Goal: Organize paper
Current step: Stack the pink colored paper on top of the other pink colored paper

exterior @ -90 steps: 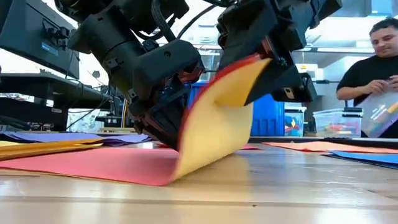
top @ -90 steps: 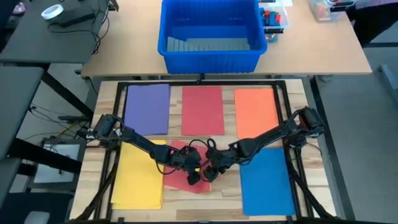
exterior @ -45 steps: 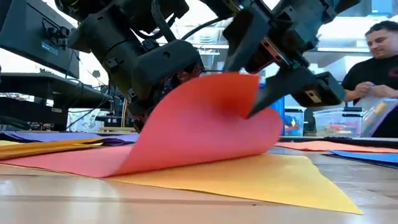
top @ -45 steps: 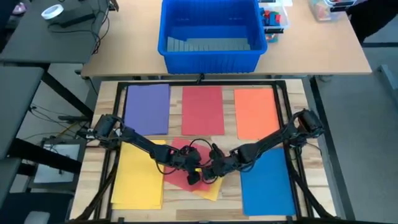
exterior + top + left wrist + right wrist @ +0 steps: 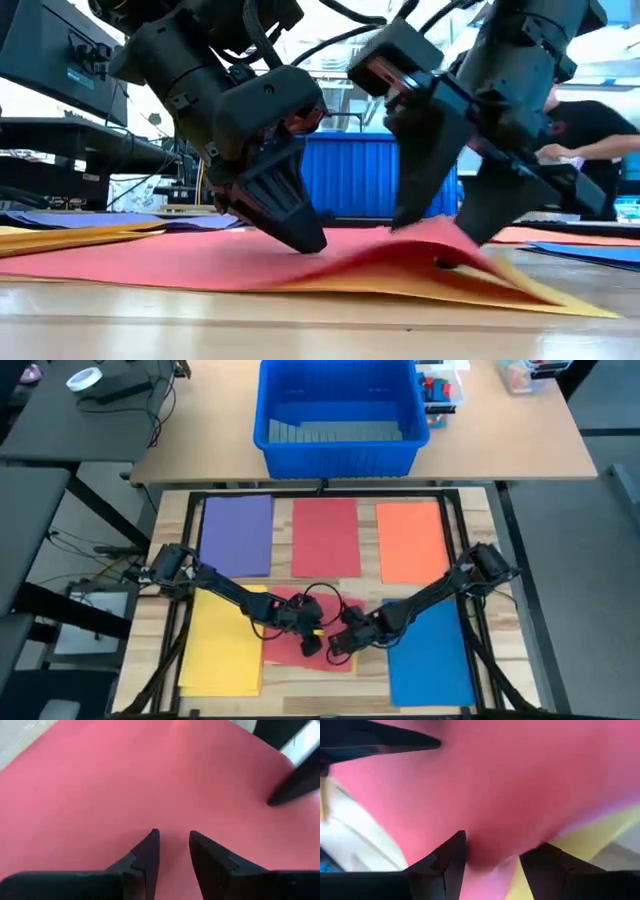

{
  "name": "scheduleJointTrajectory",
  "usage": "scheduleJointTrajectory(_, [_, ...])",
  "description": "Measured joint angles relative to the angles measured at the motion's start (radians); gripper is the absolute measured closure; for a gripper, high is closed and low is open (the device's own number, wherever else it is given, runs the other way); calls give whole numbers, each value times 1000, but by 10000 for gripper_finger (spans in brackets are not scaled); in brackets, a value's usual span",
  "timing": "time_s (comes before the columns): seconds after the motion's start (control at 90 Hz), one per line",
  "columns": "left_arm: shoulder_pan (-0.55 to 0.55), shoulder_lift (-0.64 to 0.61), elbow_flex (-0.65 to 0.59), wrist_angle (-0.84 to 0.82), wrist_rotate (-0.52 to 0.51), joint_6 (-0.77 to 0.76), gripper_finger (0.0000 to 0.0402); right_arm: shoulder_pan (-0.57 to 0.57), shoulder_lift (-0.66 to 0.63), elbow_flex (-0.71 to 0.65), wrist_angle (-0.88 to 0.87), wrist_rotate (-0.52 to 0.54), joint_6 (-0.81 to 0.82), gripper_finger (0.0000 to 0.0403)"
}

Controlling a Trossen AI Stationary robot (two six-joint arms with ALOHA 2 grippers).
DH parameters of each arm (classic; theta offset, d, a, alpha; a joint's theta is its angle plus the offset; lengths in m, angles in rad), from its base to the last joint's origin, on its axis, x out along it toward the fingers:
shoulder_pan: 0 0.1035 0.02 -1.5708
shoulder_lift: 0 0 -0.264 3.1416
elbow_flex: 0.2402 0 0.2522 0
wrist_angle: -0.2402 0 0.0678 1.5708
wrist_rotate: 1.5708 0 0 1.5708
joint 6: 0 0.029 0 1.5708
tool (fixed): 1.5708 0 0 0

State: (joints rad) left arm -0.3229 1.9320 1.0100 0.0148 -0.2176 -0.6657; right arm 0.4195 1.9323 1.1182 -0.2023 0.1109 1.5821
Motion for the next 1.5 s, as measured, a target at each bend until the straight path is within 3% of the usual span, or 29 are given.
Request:
scheduleJointTrajectory(0.289, [0, 0, 0, 1, 3, 2, 308, 20, -82, -1, 84, 1, -177, 235])
scheduleJointTrajectory(0.7, [0, 0, 0, 5, 4, 6, 308, 16, -79, -4, -61, 77, -11, 235])
scheduleJointTrajectory(0.989, [0, 0, 0, 8, 6, 0, 308, 17, -25, -49, 51, 79, 71, 235])
scheduleJointTrajectory(1.367, [0, 3, -1, 51, 7, 0, 308, 13, -14, -47, 63, 82, 39, 235])
scheduleJointTrajectory(1.5, [0, 3, -1, 53, 7, 19, 308, 16, -12, -50, 163, 93, -96, 235])
